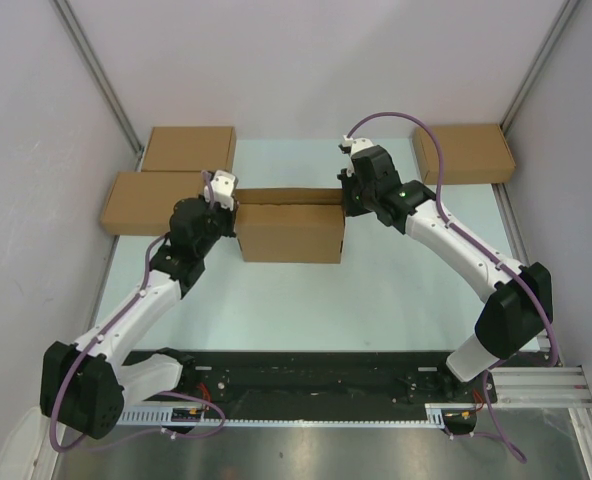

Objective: Fold the paper box

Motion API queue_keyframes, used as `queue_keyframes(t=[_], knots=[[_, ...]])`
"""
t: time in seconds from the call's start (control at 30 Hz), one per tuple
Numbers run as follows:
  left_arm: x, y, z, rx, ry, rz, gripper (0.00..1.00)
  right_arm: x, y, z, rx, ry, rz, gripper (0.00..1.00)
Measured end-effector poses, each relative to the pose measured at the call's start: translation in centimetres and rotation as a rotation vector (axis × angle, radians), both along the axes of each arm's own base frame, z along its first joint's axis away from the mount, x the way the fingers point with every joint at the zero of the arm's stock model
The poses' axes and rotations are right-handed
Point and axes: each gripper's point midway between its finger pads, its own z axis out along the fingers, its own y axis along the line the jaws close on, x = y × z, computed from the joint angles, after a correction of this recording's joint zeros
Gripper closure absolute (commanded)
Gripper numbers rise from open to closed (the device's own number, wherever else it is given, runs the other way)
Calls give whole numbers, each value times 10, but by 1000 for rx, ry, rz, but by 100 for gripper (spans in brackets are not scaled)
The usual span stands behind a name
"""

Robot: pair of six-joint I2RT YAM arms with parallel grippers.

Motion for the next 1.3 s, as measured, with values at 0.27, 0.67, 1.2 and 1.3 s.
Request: queue_keyframes(t=[0.27, 0.67, 1.2, 1.3], knots=[[1, 1, 11, 26, 2, -6, 100, 0, 0, 0, 2, 0, 1, 100], [1, -1, 11, 18, -4, -10, 100, 0, 1, 0, 3, 1, 3, 100], [-2, 5, -2, -6, -49, 15, 100, -3, 7, 0, 12, -1, 22, 100], [-2, 4, -3, -24, -54, 19, 100, -3, 7, 0, 13, -1, 23, 100]])
